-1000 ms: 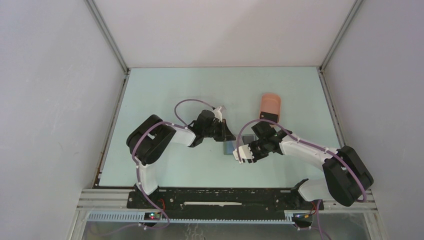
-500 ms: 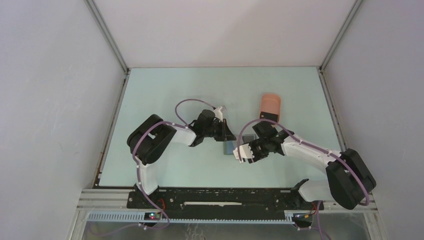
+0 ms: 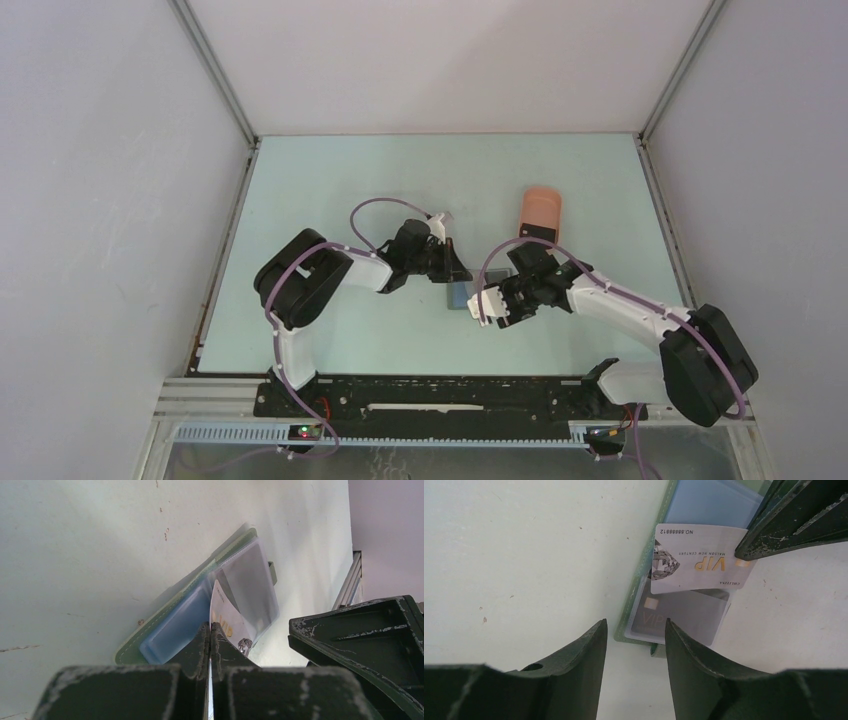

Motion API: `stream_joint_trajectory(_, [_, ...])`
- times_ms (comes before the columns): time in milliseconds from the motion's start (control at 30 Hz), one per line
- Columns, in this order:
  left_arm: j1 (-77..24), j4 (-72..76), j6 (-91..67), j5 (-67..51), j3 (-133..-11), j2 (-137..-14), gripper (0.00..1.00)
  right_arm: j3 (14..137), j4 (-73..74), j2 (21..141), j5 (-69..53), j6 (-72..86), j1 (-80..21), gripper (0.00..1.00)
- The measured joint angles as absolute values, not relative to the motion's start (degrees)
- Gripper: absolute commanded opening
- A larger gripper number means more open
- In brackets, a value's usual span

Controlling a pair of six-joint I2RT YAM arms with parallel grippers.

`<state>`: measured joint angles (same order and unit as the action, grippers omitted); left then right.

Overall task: Put the credit cards into the card holder
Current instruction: Insert the credit card into the card holder.

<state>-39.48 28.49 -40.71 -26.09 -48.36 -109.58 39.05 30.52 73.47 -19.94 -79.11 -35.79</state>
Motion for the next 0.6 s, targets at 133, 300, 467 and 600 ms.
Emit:
stream_joint_trajectory(133, [-39.5, 28.4, -40.7, -26.1, -48.4, -109.6, 0.00, 39.0, 30.7, 72.9, -20.3, -79.1, -35.8, 0.55])
stream_joint_trajectory(300, [-39.5, 27.8, -40.7, -26.2, -48.6, -109.6, 0.00, 39.0, 30.7, 71.7, -21.2, -78.9, -35.8, 0.55])
stream_joint_trajectory(467, [-39.5, 27.4, -40.6, -26.3, -49.0, -109.6, 0.00, 39.0, 30.6, 71.5, -21.6, -78.2, -35.6, 0.54])
stream_joint_trajectory(600, [-39.5, 27.1, -40.6, -26.8, -49.2, -109.6, 0.00, 39.0, 30.4, 71.5, -21.6, -77.7, -34.9, 0.54])
